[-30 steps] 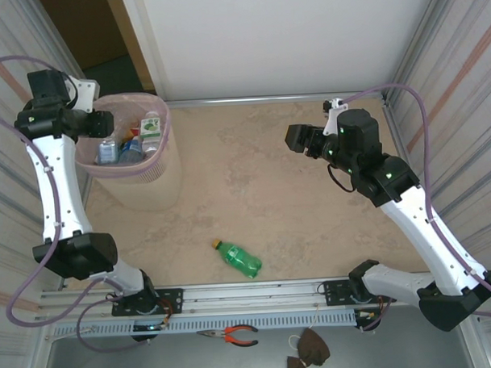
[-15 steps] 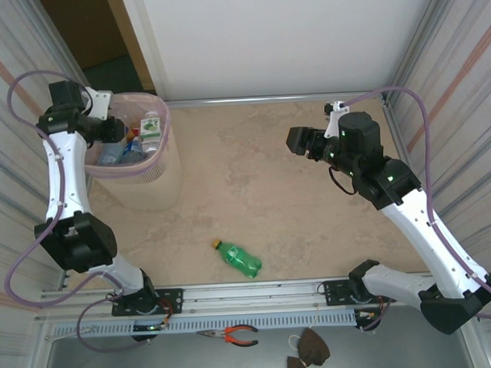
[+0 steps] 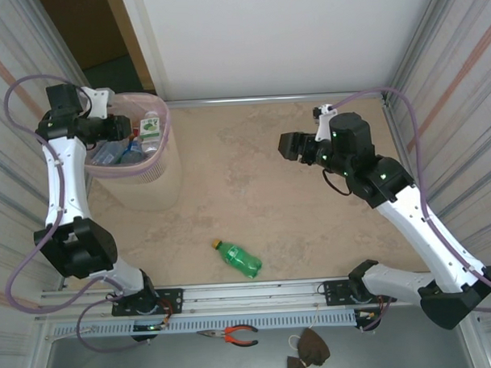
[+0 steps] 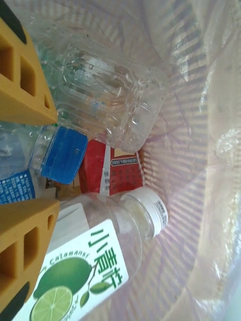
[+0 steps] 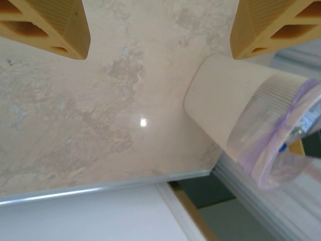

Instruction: Put the plastic bottles in the bin

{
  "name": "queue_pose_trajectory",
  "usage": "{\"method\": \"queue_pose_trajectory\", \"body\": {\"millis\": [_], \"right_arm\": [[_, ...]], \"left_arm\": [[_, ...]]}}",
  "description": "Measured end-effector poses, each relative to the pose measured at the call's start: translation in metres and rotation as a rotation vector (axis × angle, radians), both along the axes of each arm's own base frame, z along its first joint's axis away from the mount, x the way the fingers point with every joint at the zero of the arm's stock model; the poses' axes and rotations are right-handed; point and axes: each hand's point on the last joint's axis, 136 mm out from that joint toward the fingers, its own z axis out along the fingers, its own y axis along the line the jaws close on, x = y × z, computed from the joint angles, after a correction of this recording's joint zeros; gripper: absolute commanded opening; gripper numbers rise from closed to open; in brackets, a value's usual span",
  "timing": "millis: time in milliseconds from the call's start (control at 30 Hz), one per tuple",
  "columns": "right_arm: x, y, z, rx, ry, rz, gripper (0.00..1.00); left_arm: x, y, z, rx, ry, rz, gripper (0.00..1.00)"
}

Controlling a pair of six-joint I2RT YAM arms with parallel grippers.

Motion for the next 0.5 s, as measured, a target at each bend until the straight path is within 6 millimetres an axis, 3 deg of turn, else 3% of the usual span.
{"method": "queue_pose_trajectory", "body": {"millis": [300, 500], "right_arm": [[-0.027, 0.059, -0.036, -0.162, 0.08, 0.22, 0.7], [-0.057, 0.099, -0.079, -0.313, 0.166, 0.384, 0.69]], "left_arm": [[-0.029, -0.009, 0.044, -0.013, -0.092, 0.018, 0.48], [-0.045, -0.015, 0.066, -0.019, -0.15, 0.017, 0.49]]}}
